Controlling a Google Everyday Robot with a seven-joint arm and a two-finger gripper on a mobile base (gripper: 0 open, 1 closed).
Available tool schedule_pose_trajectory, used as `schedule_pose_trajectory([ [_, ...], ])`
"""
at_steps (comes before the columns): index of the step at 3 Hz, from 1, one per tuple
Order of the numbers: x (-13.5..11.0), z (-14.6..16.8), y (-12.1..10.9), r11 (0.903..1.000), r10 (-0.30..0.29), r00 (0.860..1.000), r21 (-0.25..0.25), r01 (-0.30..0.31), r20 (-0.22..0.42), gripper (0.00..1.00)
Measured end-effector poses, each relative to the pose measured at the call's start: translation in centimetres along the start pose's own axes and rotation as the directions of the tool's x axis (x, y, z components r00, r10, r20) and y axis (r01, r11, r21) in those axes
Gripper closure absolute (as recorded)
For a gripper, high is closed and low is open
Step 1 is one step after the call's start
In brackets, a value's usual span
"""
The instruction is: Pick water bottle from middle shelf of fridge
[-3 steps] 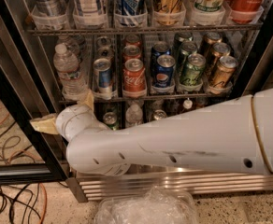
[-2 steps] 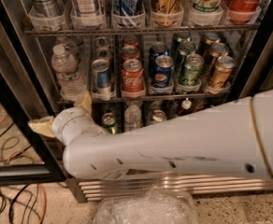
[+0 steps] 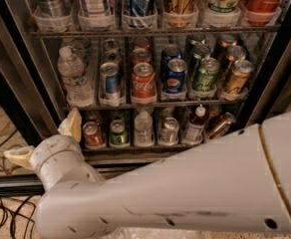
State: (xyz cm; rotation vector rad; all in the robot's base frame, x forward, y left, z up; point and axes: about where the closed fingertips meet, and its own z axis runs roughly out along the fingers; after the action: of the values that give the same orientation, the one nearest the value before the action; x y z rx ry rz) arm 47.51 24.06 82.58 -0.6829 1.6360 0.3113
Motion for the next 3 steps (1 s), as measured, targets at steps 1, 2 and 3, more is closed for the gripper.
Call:
schedule_pose_trajectory([
  [1,0.0,0.0,0.0,1.0,0.0,1.0,0.0,0.0,0.0,0.0],
  [2,-0.2,-0.9,-0.5,0.999,0.01,1.0,0.043,-0.01,-0.003,0.0],
  [3,-1.1,-2.6,-2.0,0.99,0.026,0.999,0.138,-0.03,0.033,0.0],
])
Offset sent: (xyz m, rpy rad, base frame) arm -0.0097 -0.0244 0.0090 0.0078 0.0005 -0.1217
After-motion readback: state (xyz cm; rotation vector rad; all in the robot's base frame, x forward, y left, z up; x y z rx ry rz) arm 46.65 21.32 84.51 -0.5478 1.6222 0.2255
